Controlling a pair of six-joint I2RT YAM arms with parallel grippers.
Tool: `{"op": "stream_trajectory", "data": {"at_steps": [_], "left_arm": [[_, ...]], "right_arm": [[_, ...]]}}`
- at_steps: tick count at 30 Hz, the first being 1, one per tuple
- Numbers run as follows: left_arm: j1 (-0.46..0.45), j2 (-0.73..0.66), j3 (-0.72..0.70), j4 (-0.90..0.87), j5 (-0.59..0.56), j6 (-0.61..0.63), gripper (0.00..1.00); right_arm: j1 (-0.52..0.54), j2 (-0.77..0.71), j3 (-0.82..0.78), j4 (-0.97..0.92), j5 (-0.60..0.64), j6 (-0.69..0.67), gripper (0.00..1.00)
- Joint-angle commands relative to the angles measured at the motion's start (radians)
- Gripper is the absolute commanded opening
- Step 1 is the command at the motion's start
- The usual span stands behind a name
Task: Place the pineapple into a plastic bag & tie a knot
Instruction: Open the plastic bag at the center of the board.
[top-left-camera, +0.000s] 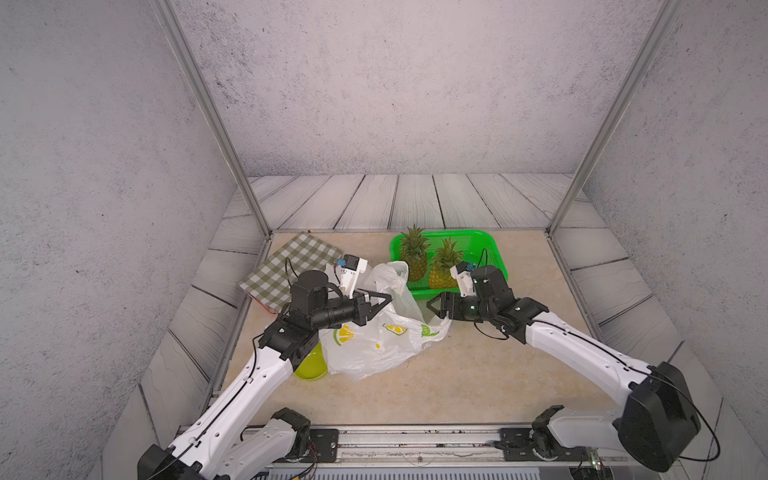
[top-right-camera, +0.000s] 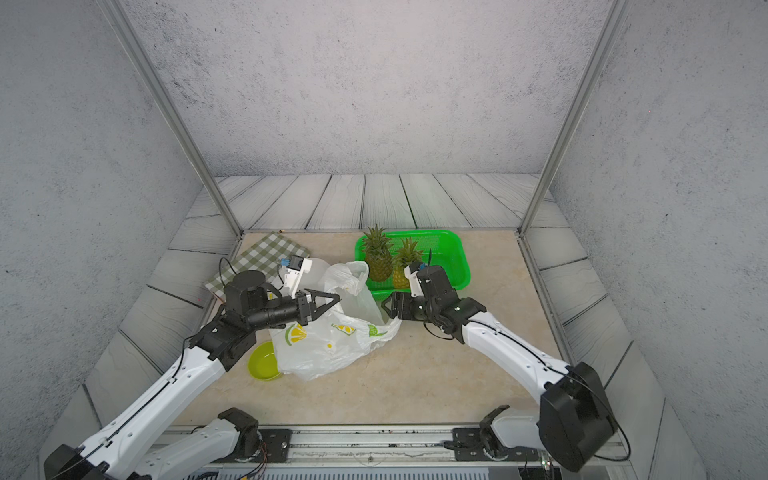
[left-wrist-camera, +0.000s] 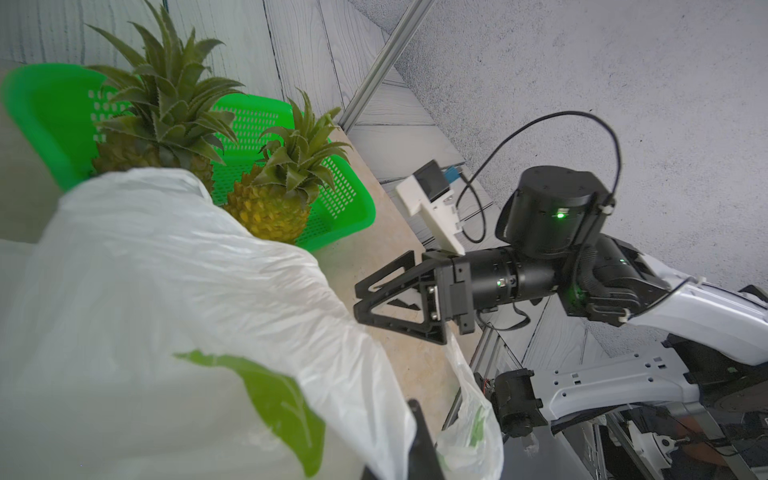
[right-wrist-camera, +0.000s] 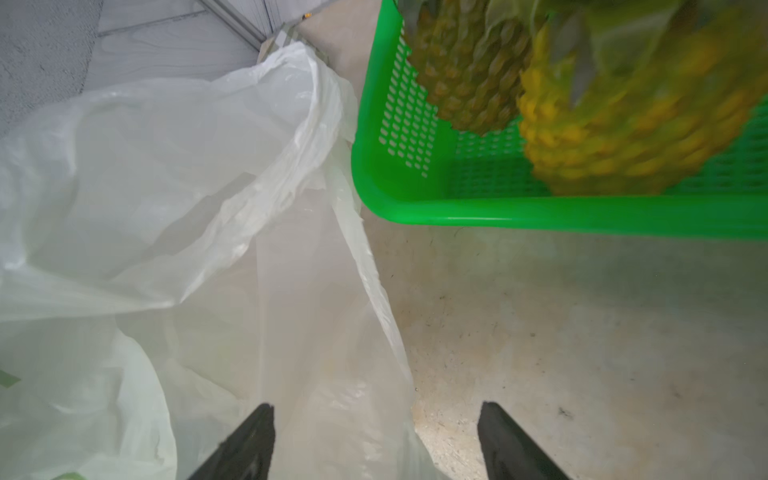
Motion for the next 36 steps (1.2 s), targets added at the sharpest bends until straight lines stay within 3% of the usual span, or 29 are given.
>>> {"op": "stream_trajectory", "data": {"at_steps": [1, 7, 14, 19, 28, 33, 36], "left_arm": [[0.002, -0.005, 0.001, 0.008, 0.029, 0.018, 0.00], [0.001, 0.022, 0.006, 0.025, 0.047, 0.011, 0.00], [0.001, 0.023, 0.047, 0.011, 0.080, 0.002, 0.00], [0.001, 0.000, 0.108, -0.052, 0.091, 0.018, 0.00], [0.000, 0.005, 0.163, -0.080, 0.119, 0.022, 0.00], [-0.002, 0.037, 0.203, 0.019, 0.181, -0.067, 0.00], [-0.003, 0.047, 0.259, -0.023, 0.193, -0.051, 0.00]], "right_arm": [[-0.001, 0.066, -0.002, 0.143, -0.118, 0.030, 0.80], [0.001, 0.188, -0.027, 0.330, -0.235, 0.126, 0.80], [-0.001, 0.200, -0.036, 0.345, -0.204, 0.093, 0.79], [-0.025, 0.108, -0.037, 0.249, -0.185, 0.027, 0.77], [-0.221, -0.211, -0.076, 0.045, -0.251, -0.019, 0.84], [-0.301, -0.287, -0.110, 0.027, -0.341, -0.036, 0.88], [-0.378, -0.313, -0.143, 0.056, -0.391, -0.005, 0.88]]}}
